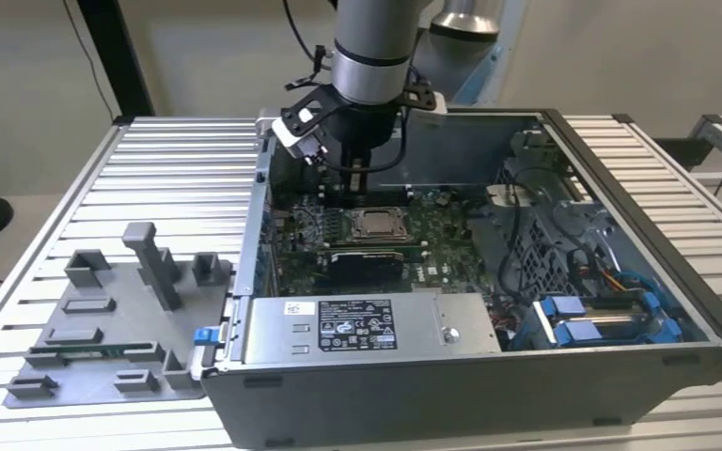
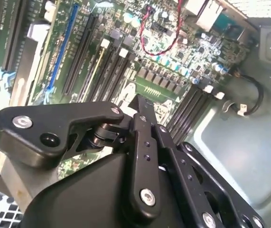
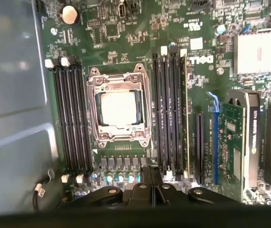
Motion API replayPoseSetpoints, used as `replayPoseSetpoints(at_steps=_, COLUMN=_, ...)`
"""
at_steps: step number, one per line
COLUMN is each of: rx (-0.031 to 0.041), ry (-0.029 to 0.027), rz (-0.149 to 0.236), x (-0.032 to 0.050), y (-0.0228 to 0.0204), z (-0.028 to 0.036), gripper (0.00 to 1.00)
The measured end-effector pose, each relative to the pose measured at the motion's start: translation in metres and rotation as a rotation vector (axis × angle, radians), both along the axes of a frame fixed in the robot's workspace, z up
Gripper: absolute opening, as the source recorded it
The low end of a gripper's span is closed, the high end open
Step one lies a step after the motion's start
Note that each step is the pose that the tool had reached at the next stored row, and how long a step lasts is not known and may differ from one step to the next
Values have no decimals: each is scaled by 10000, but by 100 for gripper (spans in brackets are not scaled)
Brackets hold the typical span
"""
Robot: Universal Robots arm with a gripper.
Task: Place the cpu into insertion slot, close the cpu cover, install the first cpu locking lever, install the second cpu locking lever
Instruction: 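Install the second cpu locking lever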
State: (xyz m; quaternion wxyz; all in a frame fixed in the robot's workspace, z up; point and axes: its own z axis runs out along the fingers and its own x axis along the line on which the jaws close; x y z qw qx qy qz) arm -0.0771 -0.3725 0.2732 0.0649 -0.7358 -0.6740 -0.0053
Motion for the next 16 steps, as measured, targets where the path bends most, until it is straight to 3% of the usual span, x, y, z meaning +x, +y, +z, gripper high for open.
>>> replayPoseSetpoints(at_steps=2, rx=-22, ry=-123, rz=-4, x=7, y=0, z=11, gripper=0)
replayPoseSetpoints(at_steps=5, rx=-24, ry=-409, rz=13, x=11, y=0, z=21, gripper=0)
replayPoseSetpoints(at_steps=8, rx=-23, ry=-593, rz=111, x=16, y=0, z=43, gripper=0)
replayPoseSetpoints(at_steps=9, rx=-21, ry=-624, rz=133, x=16, y=0, z=50, gripper=0)
replayPoseSetpoints(at_steps=16, rx=-19, ry=-640, rz=133, x=16, y=0, z=51, gripper=0)
